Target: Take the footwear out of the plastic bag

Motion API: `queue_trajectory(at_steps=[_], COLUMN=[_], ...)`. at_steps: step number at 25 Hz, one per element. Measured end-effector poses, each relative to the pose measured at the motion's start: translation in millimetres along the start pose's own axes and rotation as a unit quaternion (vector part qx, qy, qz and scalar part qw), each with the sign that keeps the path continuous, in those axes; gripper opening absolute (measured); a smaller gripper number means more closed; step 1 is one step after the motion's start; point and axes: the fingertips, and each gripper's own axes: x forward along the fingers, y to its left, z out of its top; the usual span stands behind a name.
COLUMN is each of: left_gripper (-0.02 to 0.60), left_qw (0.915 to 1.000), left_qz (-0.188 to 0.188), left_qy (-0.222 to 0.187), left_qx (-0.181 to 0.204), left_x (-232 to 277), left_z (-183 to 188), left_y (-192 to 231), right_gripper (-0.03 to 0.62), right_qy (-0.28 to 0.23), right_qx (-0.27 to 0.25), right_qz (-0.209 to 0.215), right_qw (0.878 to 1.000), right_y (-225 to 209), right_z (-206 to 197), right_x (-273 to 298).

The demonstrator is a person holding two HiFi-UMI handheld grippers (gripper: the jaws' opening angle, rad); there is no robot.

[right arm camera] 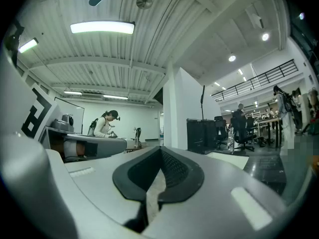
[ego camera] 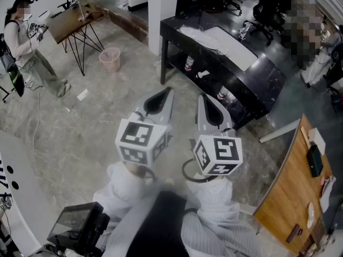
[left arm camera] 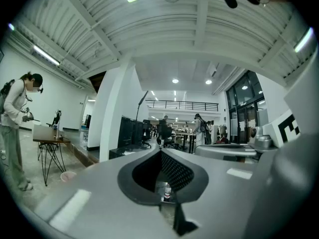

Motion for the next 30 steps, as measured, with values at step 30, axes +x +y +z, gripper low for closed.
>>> queue_trajectory(at_steps=[30], left_gripper=[0.001], left_qw=[0.9996], left_qz=[0.018], left_qy=[0.024], left_qx=[0.003], left_x=[67.9], left_z=[-31.3], left_y=[8.3], right_gripper=[0.012], right_qy=[0.009], right_qx=[0.014], right_qz=[-0.01], right_qw=[1.0], right_y=[-64.0], right_z=[-24.7], right_x=[39.3])
